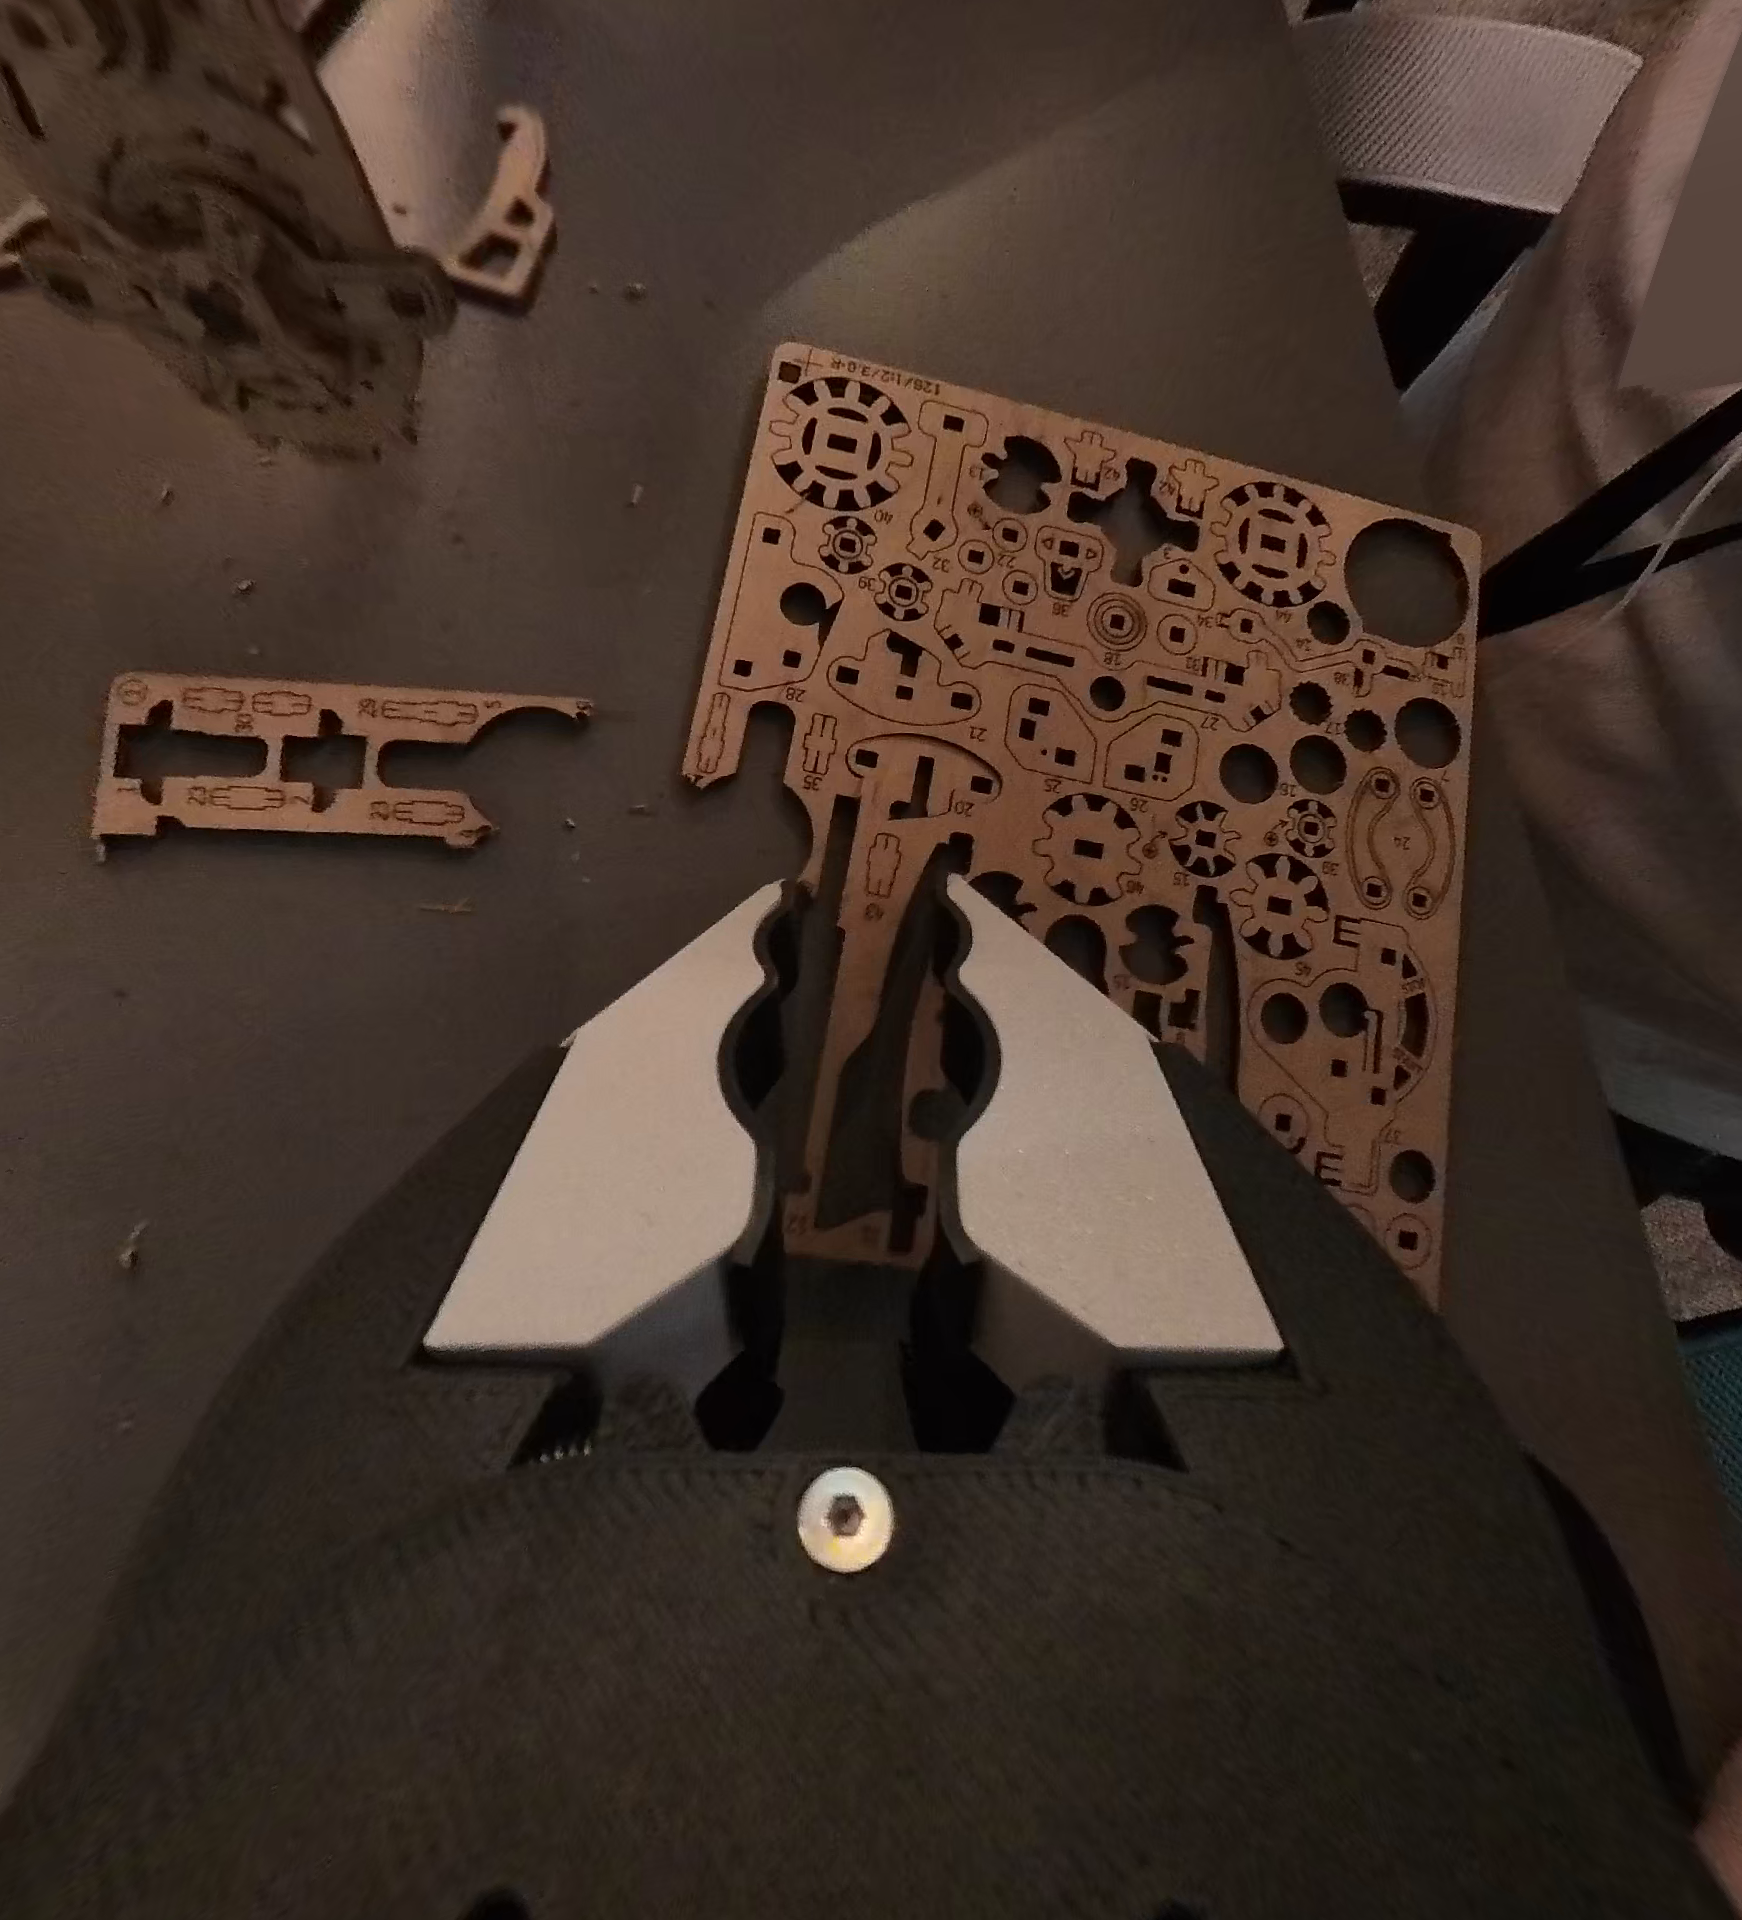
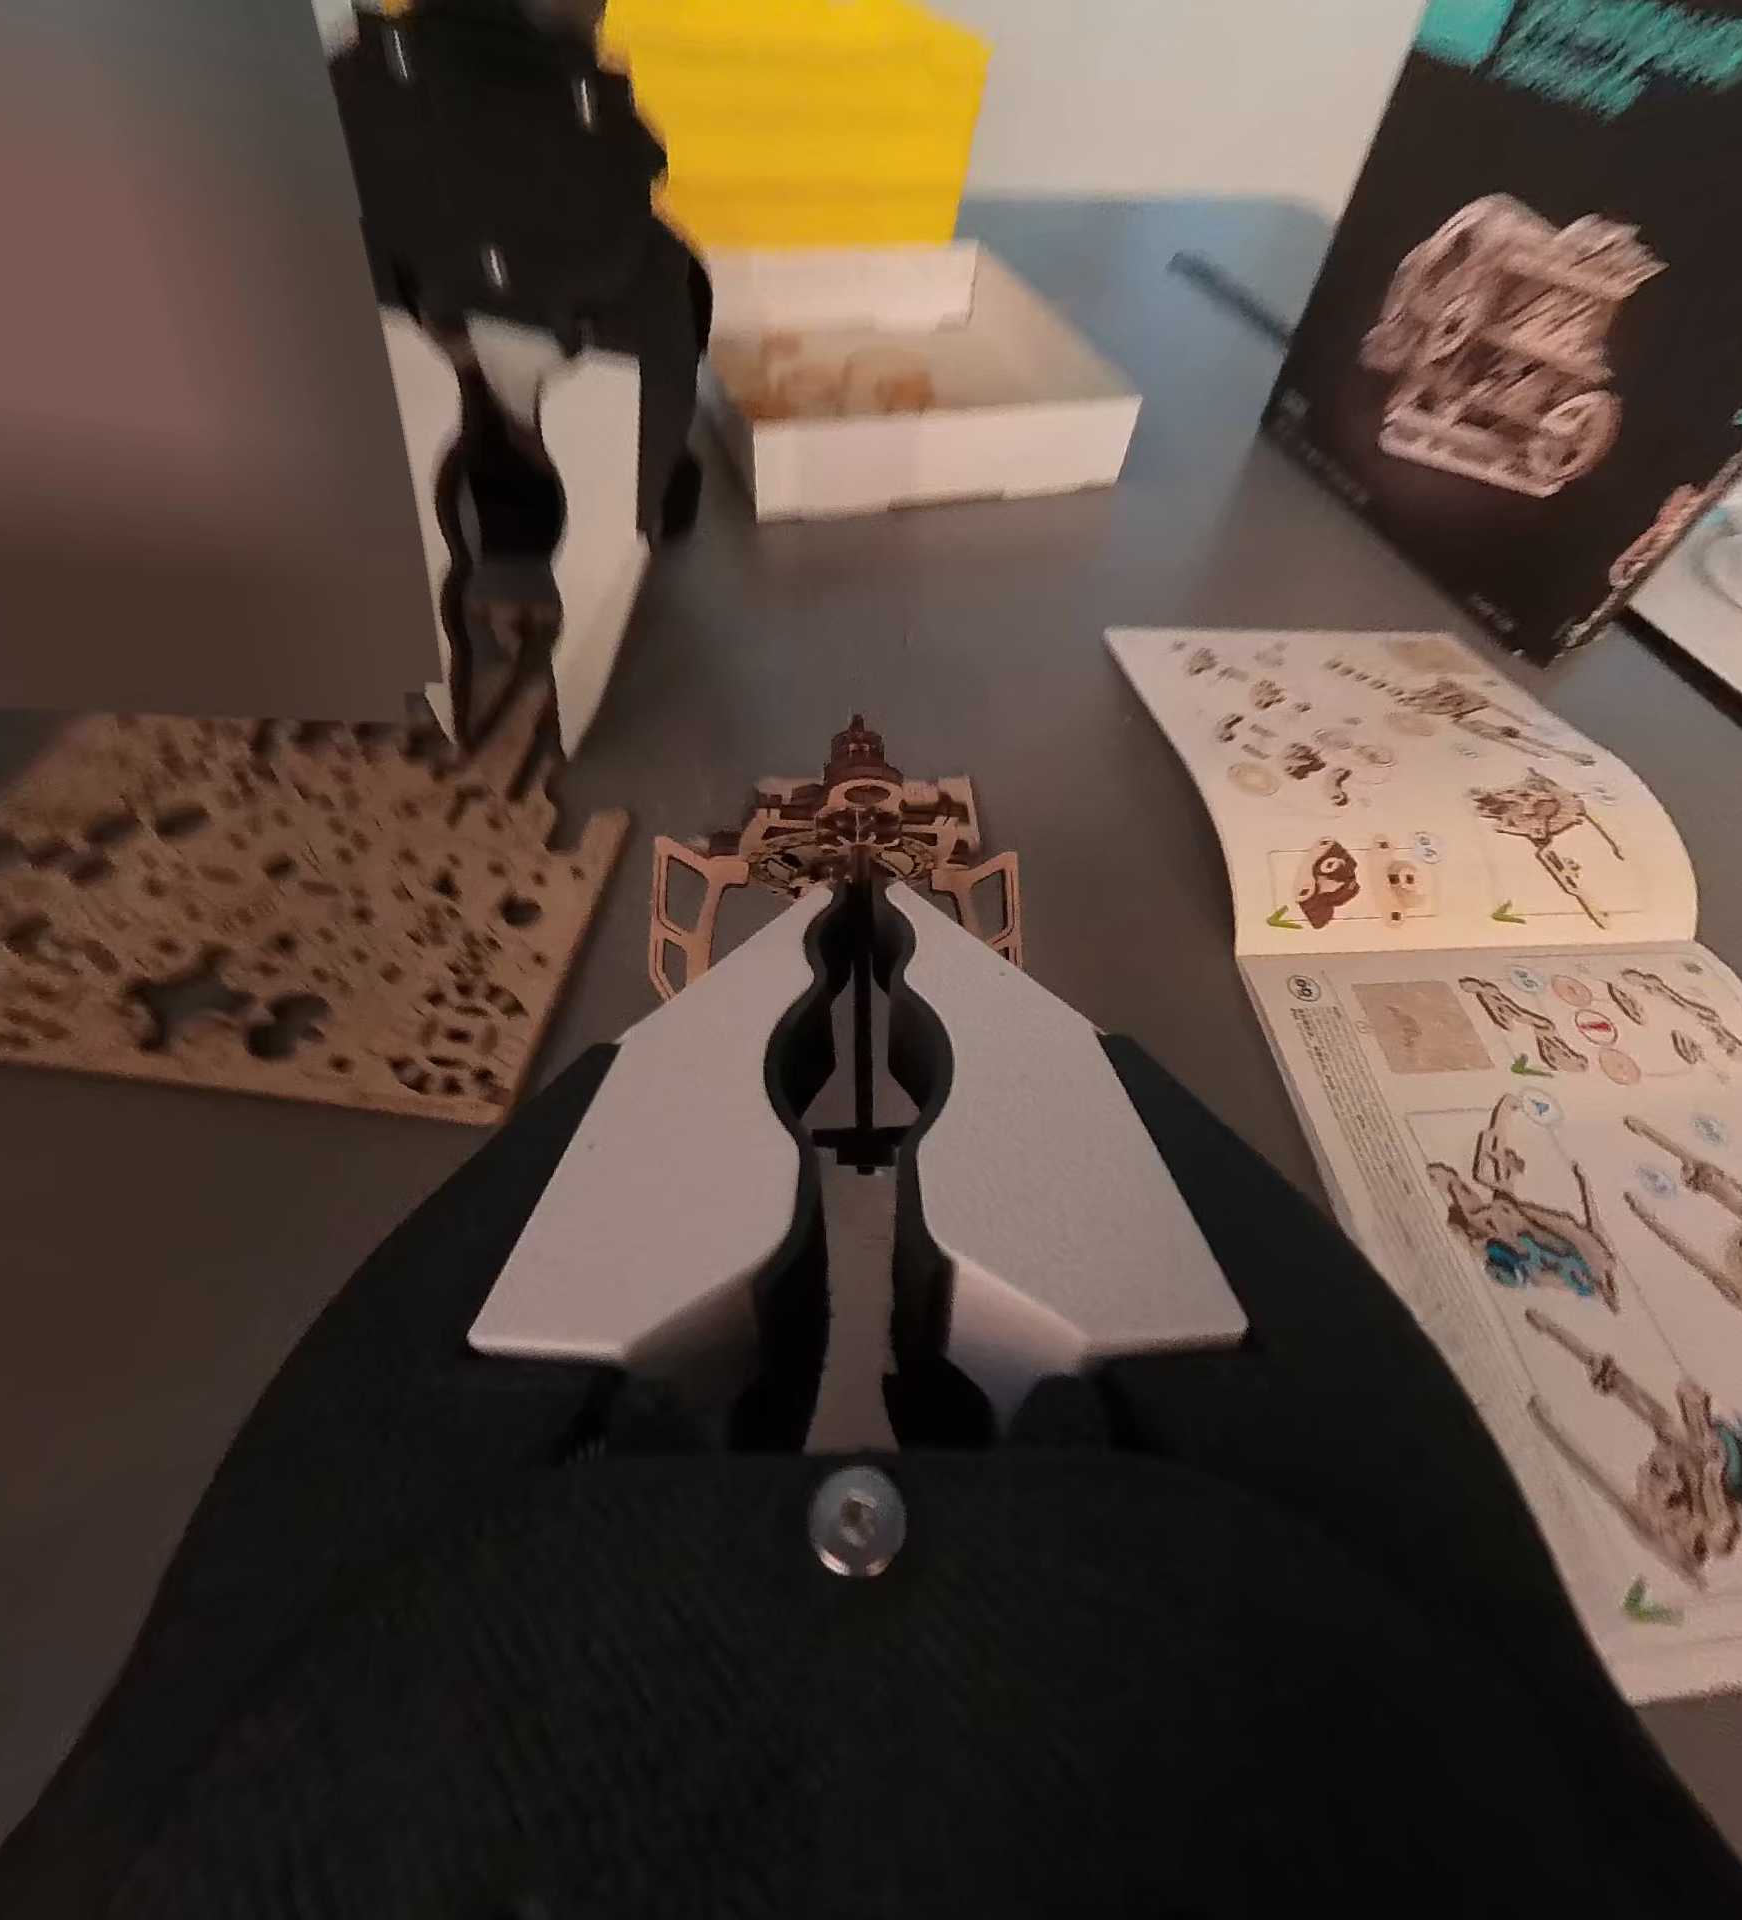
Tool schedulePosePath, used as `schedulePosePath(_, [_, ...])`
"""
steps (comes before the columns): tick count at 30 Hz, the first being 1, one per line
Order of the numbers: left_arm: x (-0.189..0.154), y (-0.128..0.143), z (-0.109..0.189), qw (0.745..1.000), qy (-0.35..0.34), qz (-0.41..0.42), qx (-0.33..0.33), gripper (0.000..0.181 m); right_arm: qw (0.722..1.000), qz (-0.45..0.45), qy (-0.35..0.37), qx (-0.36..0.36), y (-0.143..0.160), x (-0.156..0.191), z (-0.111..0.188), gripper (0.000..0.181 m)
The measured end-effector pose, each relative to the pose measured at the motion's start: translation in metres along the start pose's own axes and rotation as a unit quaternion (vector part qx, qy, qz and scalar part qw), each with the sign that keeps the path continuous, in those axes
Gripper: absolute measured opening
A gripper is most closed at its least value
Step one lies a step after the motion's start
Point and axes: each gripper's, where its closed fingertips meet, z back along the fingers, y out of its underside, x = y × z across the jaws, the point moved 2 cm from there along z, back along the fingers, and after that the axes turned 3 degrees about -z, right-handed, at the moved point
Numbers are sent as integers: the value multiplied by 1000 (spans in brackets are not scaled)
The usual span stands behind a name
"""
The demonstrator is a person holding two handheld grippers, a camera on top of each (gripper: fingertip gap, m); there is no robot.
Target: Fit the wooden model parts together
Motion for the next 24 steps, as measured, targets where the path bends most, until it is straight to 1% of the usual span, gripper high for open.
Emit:
schedulePosePath(6, [0, -1, 2, 1000, -2, 0, -6, 24, 999, 33, -2, 21, 9, -5, -10, 1])
schedulePosePath(12, [0, -1, 2, 1000, -1, 0, -5, 24, 998, 55, 3, 32, 14, -5, -11, 1])
schedulePosePath(24, [0, -3, 2, 1000, -5, -2, -9, 24, 997, 69, 10, 41, 16, -5, -10, 3])
